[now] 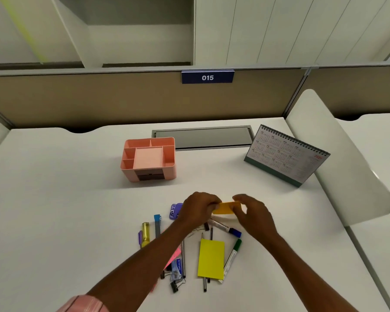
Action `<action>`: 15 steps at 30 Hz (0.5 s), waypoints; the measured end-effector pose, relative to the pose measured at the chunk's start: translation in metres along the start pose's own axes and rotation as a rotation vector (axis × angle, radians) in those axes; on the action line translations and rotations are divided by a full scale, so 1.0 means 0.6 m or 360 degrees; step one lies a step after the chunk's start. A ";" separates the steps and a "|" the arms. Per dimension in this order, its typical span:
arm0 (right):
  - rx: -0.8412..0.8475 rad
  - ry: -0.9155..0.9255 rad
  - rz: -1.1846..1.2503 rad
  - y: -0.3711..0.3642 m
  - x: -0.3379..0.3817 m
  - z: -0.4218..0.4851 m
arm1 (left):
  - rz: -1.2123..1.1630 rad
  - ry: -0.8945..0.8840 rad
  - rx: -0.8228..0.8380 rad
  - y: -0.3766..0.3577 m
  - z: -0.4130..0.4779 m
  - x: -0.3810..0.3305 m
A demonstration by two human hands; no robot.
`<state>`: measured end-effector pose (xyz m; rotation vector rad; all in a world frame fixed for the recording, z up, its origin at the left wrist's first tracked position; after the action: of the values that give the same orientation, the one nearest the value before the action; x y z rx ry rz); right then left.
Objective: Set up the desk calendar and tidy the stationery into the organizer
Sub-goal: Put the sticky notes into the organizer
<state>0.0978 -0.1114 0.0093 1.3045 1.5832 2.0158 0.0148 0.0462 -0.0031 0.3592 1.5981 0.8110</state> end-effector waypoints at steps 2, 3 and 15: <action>-0.0032 -0.0020 0.0183 0.022 0.009 0.025 | -0.0253 0.0089 -0.0157 0.034 0.005 0.013; -0.0060 -0.0003 0.0248 0.035 0.020 0.038 | -0.0371 0.0135 -0.0236 0.053 0.006 0.021; -0.0322 0.0630 0.0217 0.089 0.272 0.187 | -0.0408 0.0114 -0.0818 0.287 0.008 0.052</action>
<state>0.1089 0.0508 0.1345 1.0079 1.4177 2.5682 -0.0239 0.1891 0.0905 -0.2401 1.4019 1.0031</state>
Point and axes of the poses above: each hand's wrist, its own z-axis towards the middle knuckle, its own y-axis out of the back of the hand, x = y × z, the point moved 10 cm from there along z, towards the middle knuckle, and after that the axes turned 6 degrees about -z, right-handed, at the moved point
